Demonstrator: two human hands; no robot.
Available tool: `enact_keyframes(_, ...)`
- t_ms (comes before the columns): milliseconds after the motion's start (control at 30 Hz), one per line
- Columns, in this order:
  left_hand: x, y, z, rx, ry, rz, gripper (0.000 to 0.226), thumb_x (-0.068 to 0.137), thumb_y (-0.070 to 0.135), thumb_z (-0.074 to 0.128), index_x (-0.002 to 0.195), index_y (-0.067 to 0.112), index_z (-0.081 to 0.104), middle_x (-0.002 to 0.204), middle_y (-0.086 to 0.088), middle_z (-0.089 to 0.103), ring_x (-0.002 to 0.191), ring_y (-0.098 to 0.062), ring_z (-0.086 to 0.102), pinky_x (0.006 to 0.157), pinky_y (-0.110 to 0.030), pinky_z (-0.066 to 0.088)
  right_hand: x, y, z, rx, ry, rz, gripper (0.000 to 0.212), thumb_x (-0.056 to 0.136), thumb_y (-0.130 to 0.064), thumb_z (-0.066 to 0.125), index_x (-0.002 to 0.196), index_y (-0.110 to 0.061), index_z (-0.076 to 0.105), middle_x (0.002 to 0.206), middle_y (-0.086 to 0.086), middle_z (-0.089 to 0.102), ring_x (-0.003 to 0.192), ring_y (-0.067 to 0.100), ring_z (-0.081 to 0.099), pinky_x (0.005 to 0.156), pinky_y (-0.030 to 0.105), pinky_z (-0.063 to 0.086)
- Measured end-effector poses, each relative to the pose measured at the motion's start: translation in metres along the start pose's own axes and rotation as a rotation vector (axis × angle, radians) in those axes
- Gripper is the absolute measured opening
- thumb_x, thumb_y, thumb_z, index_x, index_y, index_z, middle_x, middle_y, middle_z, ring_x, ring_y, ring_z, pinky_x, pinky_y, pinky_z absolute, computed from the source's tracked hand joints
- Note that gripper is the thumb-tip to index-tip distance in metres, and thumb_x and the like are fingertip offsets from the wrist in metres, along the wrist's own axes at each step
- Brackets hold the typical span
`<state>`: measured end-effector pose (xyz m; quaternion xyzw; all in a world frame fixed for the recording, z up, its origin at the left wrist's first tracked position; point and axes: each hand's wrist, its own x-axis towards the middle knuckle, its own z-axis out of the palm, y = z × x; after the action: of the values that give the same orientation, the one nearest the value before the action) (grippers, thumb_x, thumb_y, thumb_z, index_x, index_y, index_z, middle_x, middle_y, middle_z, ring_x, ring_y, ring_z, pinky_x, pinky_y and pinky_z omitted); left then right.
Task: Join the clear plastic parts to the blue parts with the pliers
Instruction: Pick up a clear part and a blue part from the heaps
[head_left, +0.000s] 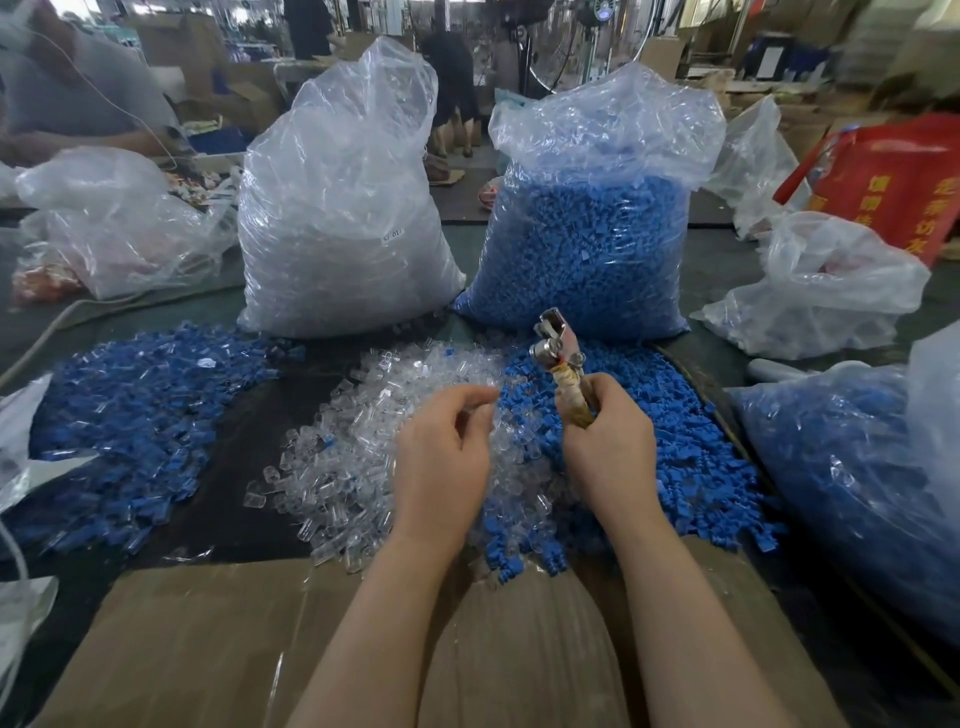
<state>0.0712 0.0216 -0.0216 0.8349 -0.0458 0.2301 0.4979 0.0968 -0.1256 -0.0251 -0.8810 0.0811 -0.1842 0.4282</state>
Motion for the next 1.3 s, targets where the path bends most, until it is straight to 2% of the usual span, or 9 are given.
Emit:
enact_keyframes(67,0.0,0.0,0.0,-0.065,0.025,-0.037,0.015,0.095,0.016,0.062,0.106,0.023,0.068,0.088,0.015,0.068,0.063,0.004,0.058,0.058,-0.016,0.051,-0.001,-0.002,0.0,0.048,-0.011,-0.029,0.014,0.09,-0.015,0.061,0.097,-0.027,0.056,0.088,-0.005,0.062,0.082,0.02,0.058,0.067,0.033,0.04)
enact_keyframes(200,0.003,0.0,-0.001,-0.146,0.053,-0.076,0.018,0.086,0.016,0.074,0.094,0.032,0.074,0.108,0.02,0.063,0.1,0.004,0.06,0.089,-0.024,0.05,-0.004,-0.004,0.003,0.113,-0.024,-0.076,0.01,0.092,-0.016,0.06,0.095,-0.026,0.058,0.082,-0.008,0.061,0.075,0.016,0.056,0.066,0.034,0.043)
enact_keyframes(367,0.003,0.001,-0.001,-0.169,0.137,-0.068,0.022,0.08,0.018,0.08,0.092,0.035,0.075,0.086,0.013,0.053,0.073,0.0,0.052,0.068,-0.014,0.044,-0.006,-0.006,0.004,0.162,-0.007,-0.119,0.003,0.092,-0.021,0.063,0.093,-0.023,0.064,0.076,-0.008,0.063,0.07,0.011,0.057,0.061,0.034,0.043)
enact_keyframes(433,0.003,0.004,-0.001,-0.224,0.16,-0.073,0.022,0.079,0.014,0.081,0.092,0.031,0.076,0.086,0.013,0.06,0.075,0.0,0.059,0.069,-0.012,0.047,-0.007,-0.006,0.005,0.174,-0.002,-0.13,0.004,0.093,-0.024,0.064,0.089,-0.025,0.062,0.073,-0.008,0.062,0.066,0.008,0.055,0.059,0.033,0.042)
enact_keyframes(533,0.002,0.008,0.0,-0.353,0.153,-0.153,0.021,0.078,0.011,0.081,0.095,0.024,0.077,0.085,0.01,0.074,0.081,-0.001,0.069,0.076,-0.015,0.054,-0.008,-0.006,0.006,0.227,0.001,-0.143,0.014,0.094,-0.028,0.064,0.082,-0.028,0.057,0.066,-0.012,0.058,0.06,0.003,0.051,0.052,0.02,0.036)
enact_keyframes(667,0.002,0.01,0.001,-0.47,0.168,-0.274,0.017,0.077,0.014,0.082,0.092,0.021,0.078,0.081,0.009,0.076,0.079,-0.006,0.072,0.073,-0.018,0.057,-0.01,-0.009,0.005,0.292,-0.007,-0.154,0.02,0.094,-0.032,0.064,0.078,-0.029,0.052,0.065,-0.023,0.055,0.056,0.001,0.047,0.05,0.014,0.035)
enact_keyframes(800,0.003,0.012,0.0,-0.531,0.193,-0.323,0.013,0.076,0.019,0.082,0.087,0.02,0.076,0.075,0.005,0.075,0.068,-0.007,0.071,0.063,-0.014,0.053,-0.01,-0.011,0.004,0.343,-0.016,-0.166,0.021,0.094,-0.032,0.064,0.077,-0.029,0.052,0.064,-0.021,0.055,0.054,0.001,0.045,0.05,0.014,0.035)
enact_keyframes(1033,0.003,0.014,-0.001,-0.616,0.123,-0.411,0.011,0.082,0.005,0.077,0.087,0.015,0.075,0.077,-0.002,0.076,0.076,-0.014,0.074,0.065,-0.019,0.056,-0.014,-0.012,0.006,0.433,-0.051,-0.184,0.015,0.095,-0.027,0.064,0.083,-0.019,0.057,0.073,-0.001,0.056,0.057,0.003,0.044,0.052,0.02,0.039)
enact_keyframes(1300,0.003,0.022,0.0,-0.646,0.09,-0.441,0.009,0.08,0.004,0.077,0.086,0.011,0.075,0.076,-0.004,0.076,0.073,-0.014,0.074,0.062,-0.017,0.055,-0.017,-0.012,0.007,0.453,-0.072,-0.193,0.012,0.094,-0.022,0.064,0.084,-0.021,0.059,0.074,-0.003,0.059,0.059,0.005,0.047,0.053,0.028,0.041)
